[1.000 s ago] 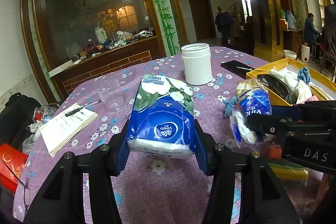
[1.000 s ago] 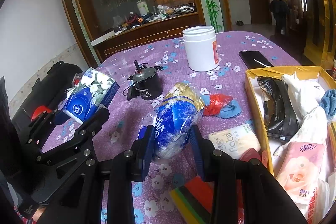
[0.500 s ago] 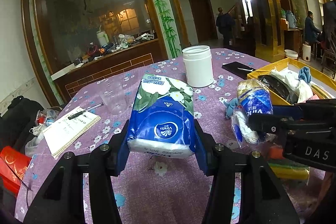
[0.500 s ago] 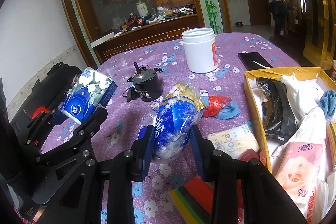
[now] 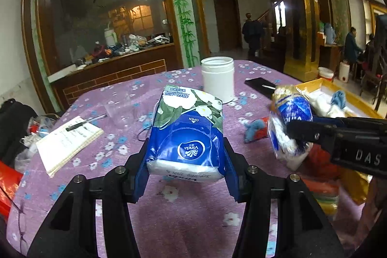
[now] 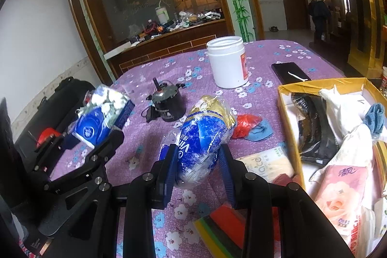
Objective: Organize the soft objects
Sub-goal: 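Carry the Vinda pack and blue roll over the box and lower them in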
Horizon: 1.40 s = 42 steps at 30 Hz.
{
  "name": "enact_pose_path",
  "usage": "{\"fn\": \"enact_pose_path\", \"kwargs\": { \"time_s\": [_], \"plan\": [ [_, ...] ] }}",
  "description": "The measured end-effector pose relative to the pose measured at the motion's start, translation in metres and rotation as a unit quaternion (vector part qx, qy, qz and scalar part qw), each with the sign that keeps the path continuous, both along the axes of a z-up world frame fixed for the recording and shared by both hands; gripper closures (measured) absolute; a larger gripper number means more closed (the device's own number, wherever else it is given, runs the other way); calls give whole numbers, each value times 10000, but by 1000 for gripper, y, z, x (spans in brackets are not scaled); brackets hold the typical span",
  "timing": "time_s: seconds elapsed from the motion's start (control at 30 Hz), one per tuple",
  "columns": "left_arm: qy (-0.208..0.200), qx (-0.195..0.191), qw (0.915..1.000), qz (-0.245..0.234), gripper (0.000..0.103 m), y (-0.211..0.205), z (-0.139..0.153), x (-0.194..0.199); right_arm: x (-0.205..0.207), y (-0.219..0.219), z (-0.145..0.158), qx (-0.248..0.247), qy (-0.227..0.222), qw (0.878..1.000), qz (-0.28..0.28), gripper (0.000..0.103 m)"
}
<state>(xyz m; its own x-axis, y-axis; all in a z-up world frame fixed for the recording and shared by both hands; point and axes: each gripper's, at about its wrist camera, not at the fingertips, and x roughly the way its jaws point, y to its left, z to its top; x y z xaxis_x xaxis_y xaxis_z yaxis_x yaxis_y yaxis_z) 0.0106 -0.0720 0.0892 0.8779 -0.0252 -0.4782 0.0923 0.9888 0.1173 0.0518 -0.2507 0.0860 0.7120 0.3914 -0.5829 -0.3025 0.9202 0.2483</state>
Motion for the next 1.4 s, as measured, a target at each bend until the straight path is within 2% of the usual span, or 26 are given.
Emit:
{"fn": "enact_pose_path", "kwargs": {
  "time_s": [0.23, 0.43, 0.6, 0.83, 1.13, 1.4],
  "plan": [
    [212, -190, 9989, -363, 52, -25, 10, -1, -4, -30, 16, 231, -15, 9996, -189, 67],
    [414, -291, 9945, -912, 52, -75, 23, 4, -8, -72, 32, 438, 51, 9983, -378, 67],
    [752, -434, 9861, -1416, 52, -122, 22, 9, -4, -121, 40, 481, 142, 9967, -640, 67],
    [1213, -509, 9737, -1862, 52, -182, 15, 21, 17, -189, 37, 221, 476, 9925, -1101, 67],
    [1893, -651, 9616, -1880, 52, -226, -1, 48, 49, -221, 28, -157, 789, 9895, -1199, 67],
    [2095, -649, 9574, -1877, 52, -242, -12, 47, 76, -233, 7, -62, 1164, 9856, -1227, 67]
  ]
}}
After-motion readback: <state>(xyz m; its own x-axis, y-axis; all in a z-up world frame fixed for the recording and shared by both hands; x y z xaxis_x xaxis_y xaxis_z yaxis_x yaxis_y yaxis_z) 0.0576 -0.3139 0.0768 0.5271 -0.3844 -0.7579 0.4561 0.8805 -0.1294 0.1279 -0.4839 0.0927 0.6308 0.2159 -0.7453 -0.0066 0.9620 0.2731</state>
